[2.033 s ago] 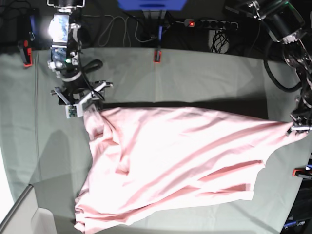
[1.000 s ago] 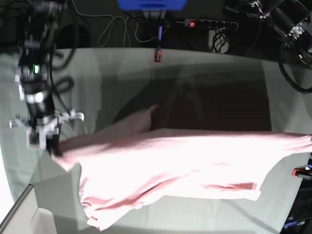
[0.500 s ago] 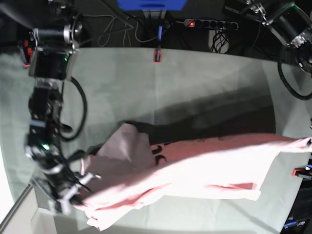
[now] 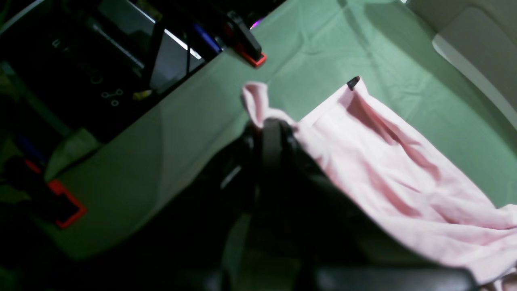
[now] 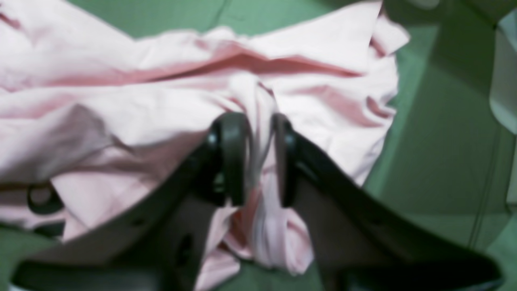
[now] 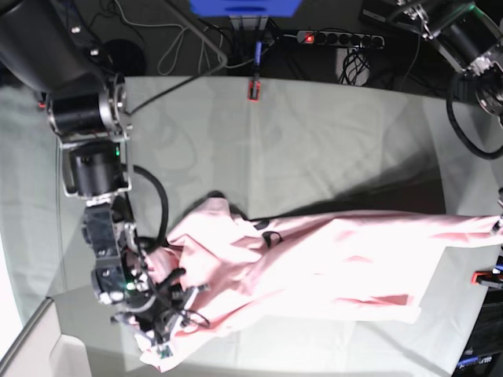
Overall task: Layout the t-shirt on the table in an organized manner, then fold the t-shirt properly
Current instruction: 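Lower the right gripper and grasp the bunched shirt hem, then pull the shirt corners apart with both grippers to spread it flat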
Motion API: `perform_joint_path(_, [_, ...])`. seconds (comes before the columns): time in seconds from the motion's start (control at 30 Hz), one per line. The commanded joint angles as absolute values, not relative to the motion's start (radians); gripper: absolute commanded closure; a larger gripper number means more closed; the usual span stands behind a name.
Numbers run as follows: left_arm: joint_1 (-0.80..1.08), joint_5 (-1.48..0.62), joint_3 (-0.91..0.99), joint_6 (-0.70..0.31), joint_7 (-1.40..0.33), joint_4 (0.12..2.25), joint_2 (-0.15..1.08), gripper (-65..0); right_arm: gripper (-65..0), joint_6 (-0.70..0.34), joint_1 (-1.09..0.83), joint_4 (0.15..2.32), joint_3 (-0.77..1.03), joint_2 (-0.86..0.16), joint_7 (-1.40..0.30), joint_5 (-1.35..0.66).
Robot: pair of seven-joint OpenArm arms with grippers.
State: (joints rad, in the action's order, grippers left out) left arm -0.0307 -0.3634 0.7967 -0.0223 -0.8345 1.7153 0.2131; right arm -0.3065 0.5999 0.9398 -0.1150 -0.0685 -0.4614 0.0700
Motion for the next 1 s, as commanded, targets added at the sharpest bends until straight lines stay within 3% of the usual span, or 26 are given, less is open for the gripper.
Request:
perform_joint_path(0.0, [-0.039,-0.367,0.802,-0.019,-0.808,1.732,0.229,-0.1,-19.9,-0.297,0.628,0.977,-0.11,-0.071,-0.433,0.056])
perform_joint_path(0.23, [-0.039,-0.367,0.805,-0.019,-0.803,1.695,0.225,-0.1,-34.7,-0.297,0.449,1.214,-0.002,-0.077,-0.427,0.056])
perform_joint_path(0.47, [-0.039,-0.374,0.808,-0.019,-0.799,1.649,0.225,-0.1,-38.1,-0.298,0.209,1.34,0.035,-0.074,-0.427,0.054])
perform_joint_path(0.77, [-0.039,-0.375,0.809,-0.019,-0.8,1.65,0.223,-0.1,-38.1,-0.298,0.266,1.049,0.038,-0.033,-0.42,0.054])
perform_joint_path(0.97, [-0.004,-0.375,0.809,-0.019,-0.799,1.659,0.223,-0.1,-38.0,-0.298,0.338,0.86,0.038,-0.035,-0.282,0.054])
